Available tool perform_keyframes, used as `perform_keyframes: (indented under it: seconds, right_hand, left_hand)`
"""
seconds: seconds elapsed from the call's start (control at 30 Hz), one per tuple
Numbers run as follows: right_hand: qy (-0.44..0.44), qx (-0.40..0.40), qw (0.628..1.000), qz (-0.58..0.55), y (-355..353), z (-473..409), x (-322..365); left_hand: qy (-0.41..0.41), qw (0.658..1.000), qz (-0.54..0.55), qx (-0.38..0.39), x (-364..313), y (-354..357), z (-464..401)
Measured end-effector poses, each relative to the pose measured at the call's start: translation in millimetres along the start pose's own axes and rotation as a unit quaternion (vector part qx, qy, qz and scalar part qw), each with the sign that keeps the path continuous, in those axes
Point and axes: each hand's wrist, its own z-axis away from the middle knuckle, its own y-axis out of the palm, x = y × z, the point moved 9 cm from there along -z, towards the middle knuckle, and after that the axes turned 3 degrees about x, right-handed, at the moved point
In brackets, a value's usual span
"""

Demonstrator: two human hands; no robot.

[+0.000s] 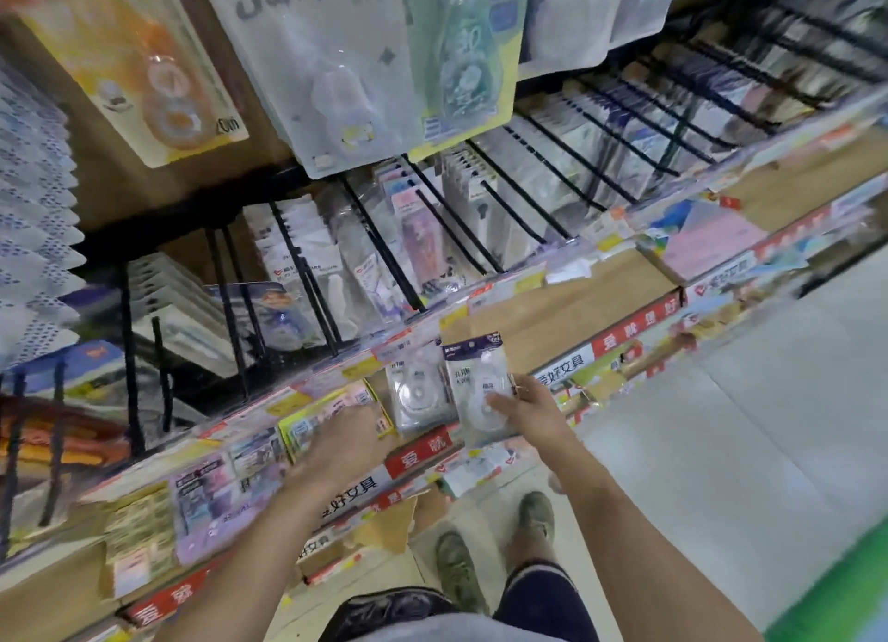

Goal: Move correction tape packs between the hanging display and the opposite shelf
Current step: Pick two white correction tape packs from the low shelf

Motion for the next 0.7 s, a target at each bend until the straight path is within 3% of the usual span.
perform_keyframes:
  seconds: [0.17,0.5,0.7]
  right_hand:
    - [-0.009,-0.043,0.998,-0.043,-44,21,-5]
    - [-0.021,-0.049,0.995,-0.08,-91,38,8]
    - [-0.018,-0.045,0.995,-0.085,-110,31,11]
  left_hand:
    - [-0.05,0.994,0.012,-0.095,-11,-13,-35]
    - [-0.16,0.985,0.05,-0.052,-12,4,-72]
    - [-0.212,0.957,0.189,-0.05,9,28,-83]
